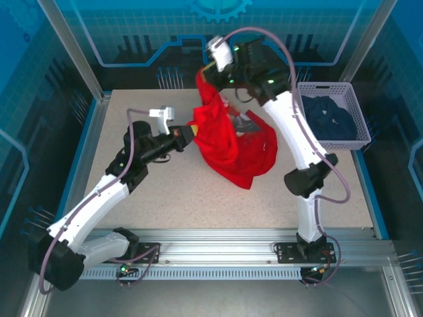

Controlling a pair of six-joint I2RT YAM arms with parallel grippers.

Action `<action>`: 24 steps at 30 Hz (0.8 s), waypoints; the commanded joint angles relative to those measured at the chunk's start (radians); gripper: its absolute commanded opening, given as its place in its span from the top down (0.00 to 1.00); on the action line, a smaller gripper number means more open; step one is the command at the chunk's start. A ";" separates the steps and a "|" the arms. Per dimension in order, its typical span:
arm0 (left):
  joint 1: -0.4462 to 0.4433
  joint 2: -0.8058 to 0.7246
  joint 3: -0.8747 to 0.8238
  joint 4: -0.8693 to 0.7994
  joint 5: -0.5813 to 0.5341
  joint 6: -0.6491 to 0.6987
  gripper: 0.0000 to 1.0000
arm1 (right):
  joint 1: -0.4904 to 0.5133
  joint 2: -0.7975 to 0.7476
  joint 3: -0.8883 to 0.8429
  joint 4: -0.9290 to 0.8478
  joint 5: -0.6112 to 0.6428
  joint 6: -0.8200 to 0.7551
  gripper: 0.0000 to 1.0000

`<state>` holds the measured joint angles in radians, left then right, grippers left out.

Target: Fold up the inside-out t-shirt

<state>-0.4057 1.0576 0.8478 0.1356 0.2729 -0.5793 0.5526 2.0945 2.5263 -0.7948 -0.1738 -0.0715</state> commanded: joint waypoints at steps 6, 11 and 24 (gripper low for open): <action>0.007 -0.115 -0.283 -0.002 -0.097 -0.081 1.00 | 0.069 -0.258 -0.787 0.158 0.020 0.112 0.47; 0.007 -0.140 -0.357 -0.004 -0.085 -0.106 1.00 | 0.132 -0.309 -1.115 0.317 0.013 0.186 0.42; 0.007 -0.289 -0.501 -0.084 -0.118 -0.155 1.00 | 0.219 -0.099 -1.064 0.348 0.097 0.162 0.37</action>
<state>-0.4011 0.8024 0.3714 0.0902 0.1783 -0.7120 0.7528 1.9278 1.4185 -0.4656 -0.1280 0.0971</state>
